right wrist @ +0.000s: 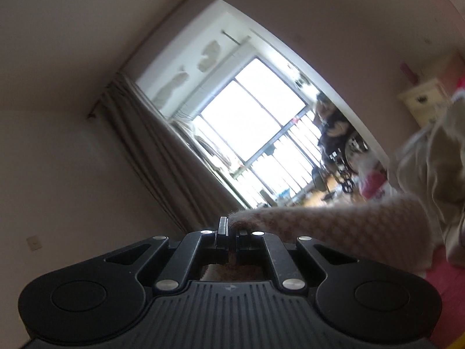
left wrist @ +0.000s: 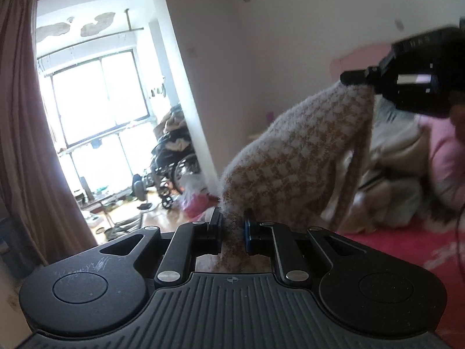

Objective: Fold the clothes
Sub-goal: 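Lift the coat high with both grippers to shake it out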

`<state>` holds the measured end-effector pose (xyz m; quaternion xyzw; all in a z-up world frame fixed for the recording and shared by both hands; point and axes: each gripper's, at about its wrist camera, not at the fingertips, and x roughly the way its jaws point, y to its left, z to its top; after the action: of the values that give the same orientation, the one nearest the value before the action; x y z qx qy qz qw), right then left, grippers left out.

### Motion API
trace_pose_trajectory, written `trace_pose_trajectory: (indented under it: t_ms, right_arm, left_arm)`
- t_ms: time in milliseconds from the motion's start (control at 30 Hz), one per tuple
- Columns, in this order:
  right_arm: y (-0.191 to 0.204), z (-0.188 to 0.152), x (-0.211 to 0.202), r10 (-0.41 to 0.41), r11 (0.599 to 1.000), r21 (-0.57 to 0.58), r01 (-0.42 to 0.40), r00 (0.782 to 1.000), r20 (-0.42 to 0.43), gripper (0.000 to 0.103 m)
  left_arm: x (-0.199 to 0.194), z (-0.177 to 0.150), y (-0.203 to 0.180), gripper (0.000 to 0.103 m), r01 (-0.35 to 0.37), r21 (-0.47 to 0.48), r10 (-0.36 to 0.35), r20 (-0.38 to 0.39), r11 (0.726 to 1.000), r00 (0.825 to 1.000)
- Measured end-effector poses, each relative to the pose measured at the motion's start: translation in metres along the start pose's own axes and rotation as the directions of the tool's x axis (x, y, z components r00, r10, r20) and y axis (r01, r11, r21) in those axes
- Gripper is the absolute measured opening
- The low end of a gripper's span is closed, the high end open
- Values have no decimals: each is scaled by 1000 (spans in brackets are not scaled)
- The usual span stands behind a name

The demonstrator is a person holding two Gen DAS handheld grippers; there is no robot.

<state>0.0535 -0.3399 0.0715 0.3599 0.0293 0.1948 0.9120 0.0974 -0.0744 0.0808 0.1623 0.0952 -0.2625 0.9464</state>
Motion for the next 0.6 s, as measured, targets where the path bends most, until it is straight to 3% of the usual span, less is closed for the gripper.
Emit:
trace_pose_trajectory:
  t_ms: [333, 600]
  right_arm:
    - [80, 28, -63, 143, 988, -77, -137, 987, 79, 5]
    - [147, 60, -97, 273, 949, -194, -248, 955, 116, 5]
  left_arm:
    - [-76, 39, 10, 12, 122, -130, -109, 99, 984, 989]
    - [-117, 74, 19, 12, 173, -203, -122, 241, 964, 963]
